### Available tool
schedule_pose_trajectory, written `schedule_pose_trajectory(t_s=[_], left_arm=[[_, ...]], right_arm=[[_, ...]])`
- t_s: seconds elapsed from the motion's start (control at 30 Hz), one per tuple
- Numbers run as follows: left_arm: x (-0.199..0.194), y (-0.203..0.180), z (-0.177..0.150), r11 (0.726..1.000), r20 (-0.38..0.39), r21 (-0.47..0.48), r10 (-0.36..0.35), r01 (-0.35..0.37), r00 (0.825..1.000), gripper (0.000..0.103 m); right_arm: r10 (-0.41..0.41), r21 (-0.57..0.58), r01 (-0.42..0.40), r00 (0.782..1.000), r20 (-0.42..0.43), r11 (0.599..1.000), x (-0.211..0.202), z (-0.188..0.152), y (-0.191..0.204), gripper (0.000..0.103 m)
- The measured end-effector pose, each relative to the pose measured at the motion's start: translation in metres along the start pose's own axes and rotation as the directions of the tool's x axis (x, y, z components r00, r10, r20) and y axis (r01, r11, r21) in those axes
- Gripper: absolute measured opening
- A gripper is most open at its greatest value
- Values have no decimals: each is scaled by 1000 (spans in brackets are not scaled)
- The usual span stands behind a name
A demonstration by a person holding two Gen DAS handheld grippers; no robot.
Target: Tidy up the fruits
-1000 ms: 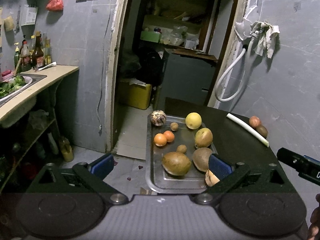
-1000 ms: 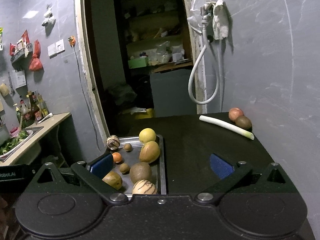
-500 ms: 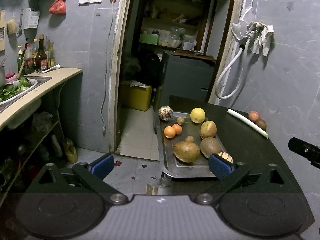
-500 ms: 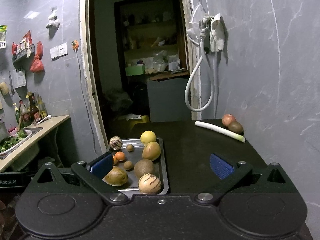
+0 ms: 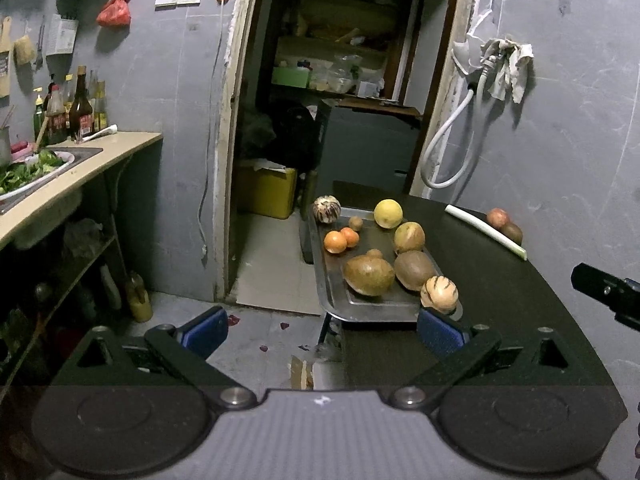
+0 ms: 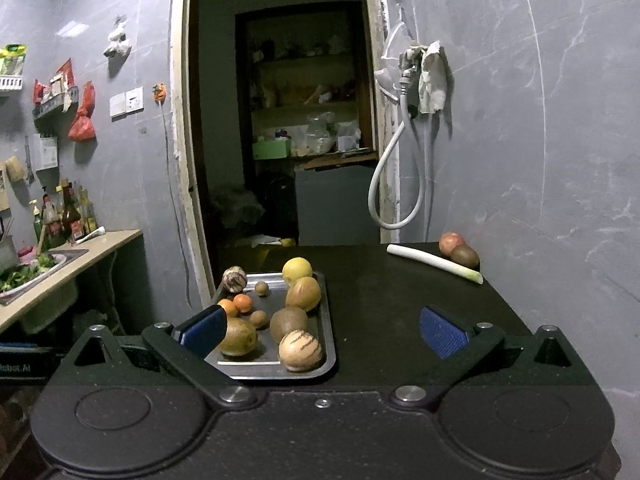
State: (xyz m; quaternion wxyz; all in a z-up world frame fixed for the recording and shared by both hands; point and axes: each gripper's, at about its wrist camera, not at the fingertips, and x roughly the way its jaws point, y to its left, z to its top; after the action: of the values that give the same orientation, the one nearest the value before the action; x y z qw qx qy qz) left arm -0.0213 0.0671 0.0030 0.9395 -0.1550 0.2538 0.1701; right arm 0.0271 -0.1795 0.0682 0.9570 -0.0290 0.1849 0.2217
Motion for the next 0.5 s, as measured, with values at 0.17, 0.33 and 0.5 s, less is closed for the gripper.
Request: schedule_pose_trajectory(t_s=[0.17,0.33,0.5], left_arm=[[-3,1,-8,1000,0,9,11,-11,1000,102],[-6,4,-14,1000,6,9,13,-13,1000,102],[-5,6,-22,1000,-14,2,17,-17,1000,102]], right_arm=[[5,10,-5,1000,-23,1000,-4,-12,-2,102],[3,20,-2,999,-45,1000,-8,-26,-4,102],[20,5,-20,996,-89,1000,-9,-41,-4,102]])
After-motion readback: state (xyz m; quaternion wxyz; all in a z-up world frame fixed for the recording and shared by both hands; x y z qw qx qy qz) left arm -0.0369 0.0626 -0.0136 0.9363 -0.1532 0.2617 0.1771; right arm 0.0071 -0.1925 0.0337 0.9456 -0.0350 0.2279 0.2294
